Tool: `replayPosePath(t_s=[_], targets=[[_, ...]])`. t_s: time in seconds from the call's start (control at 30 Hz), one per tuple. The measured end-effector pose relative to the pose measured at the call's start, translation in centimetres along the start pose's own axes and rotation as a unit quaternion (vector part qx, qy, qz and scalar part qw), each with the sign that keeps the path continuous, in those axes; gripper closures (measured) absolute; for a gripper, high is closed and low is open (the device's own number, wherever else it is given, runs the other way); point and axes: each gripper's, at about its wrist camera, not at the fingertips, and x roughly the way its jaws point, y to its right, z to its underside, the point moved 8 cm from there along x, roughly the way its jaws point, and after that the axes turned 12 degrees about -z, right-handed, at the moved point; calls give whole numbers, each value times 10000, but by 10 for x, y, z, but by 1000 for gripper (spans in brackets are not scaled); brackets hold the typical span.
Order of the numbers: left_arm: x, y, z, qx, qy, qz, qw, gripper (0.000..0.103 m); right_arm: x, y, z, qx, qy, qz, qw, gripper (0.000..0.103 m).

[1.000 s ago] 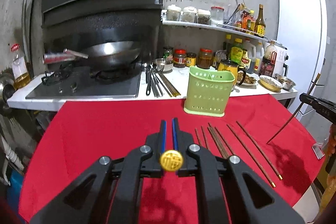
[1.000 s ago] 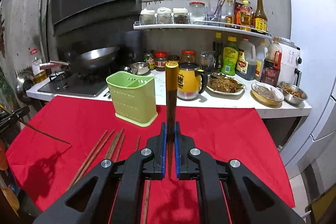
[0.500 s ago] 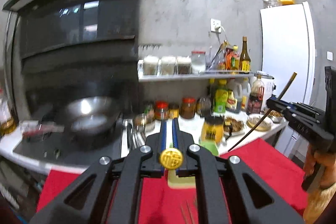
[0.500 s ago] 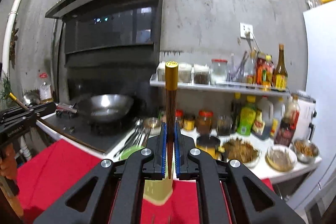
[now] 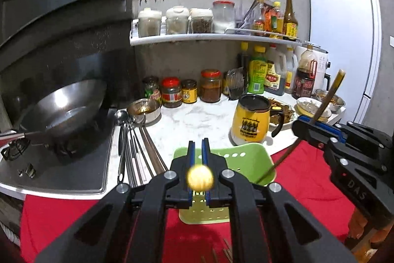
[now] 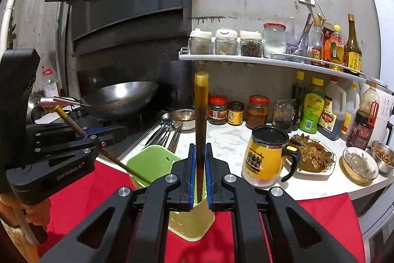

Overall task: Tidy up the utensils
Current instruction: 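Lift both held chopsticks upright and carry them over the green utensil holder, then open both grippers to drop the chopsticks into the green holder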

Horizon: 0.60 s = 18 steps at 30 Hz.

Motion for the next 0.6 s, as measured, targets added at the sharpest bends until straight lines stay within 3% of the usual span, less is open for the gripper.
replayPosePath(t_s=[0.03, 0.13, 0.17, 0.3, 0.4, 0.6], targets=[[1, -3, -1, -45, -5, -18, 10000, 96, -2, 2, -1, 24, 19, 48, 10000, 81], [-21, -17, -12, -290, 172, -16, 9994, 76, -22, 6, -10, 67, 182, 122, 9997, 62], [-30, -20, -17, -318, 275, -42, 9991, 70, -35, 5, -15, 62, 276, 146, 9995, 61], [-84, -38, -29, -408, 685, -200, 9966, 65, -87, 0, -27, 27, 527, 277, 9982, 56], [-125, -54, -21, -482, 797, -469, 9945, 56, -124, -6, -20, -1, 530, 375, 9979, 54], [-165, -79, 52, -359, 305, -1148, 9923, 51, -168, -11, 40, 212, 109, 352, 9991, 53]])
